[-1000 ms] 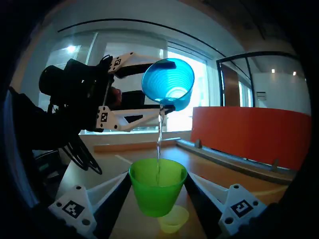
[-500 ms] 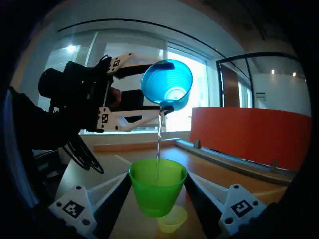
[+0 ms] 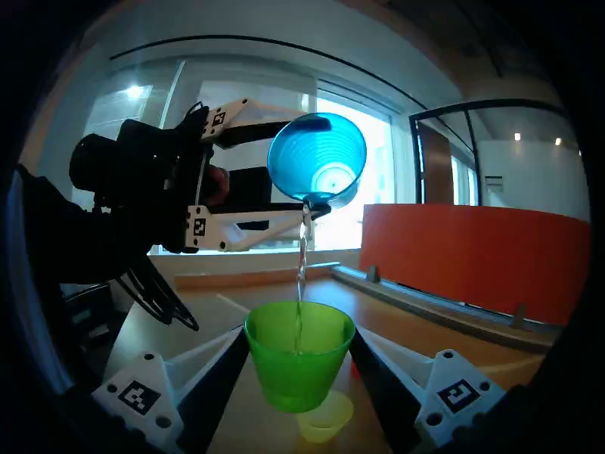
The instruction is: Pour water
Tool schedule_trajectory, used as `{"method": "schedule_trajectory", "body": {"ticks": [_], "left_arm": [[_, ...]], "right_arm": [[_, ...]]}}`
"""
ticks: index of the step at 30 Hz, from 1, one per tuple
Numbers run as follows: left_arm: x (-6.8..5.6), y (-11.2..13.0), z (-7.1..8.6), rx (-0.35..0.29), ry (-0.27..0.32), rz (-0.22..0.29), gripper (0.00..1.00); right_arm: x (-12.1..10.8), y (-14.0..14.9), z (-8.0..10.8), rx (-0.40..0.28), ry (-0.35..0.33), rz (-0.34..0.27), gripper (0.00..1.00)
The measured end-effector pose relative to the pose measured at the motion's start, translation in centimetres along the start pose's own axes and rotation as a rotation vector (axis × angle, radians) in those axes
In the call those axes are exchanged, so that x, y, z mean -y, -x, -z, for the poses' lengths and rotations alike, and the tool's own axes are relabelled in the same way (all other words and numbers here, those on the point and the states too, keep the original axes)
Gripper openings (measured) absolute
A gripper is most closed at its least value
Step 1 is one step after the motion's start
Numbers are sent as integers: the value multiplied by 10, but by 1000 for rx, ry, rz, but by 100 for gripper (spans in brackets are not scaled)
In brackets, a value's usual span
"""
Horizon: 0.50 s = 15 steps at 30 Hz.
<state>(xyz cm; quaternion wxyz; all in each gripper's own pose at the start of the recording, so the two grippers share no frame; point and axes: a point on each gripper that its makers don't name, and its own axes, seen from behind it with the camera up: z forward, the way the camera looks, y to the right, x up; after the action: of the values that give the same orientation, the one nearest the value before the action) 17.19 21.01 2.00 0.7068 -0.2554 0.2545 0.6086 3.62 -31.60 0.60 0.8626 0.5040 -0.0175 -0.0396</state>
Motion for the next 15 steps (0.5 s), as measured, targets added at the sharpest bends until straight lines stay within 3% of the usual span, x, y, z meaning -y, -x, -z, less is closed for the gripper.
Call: {"method": "schedule_trajectory", "body": {"ticks": [15], "left_arm": [[3, -1, -4, 3, -4, -60, 86]], "right_arm": [[-1, -1, 1, 1, 4, 3, 92]]}}
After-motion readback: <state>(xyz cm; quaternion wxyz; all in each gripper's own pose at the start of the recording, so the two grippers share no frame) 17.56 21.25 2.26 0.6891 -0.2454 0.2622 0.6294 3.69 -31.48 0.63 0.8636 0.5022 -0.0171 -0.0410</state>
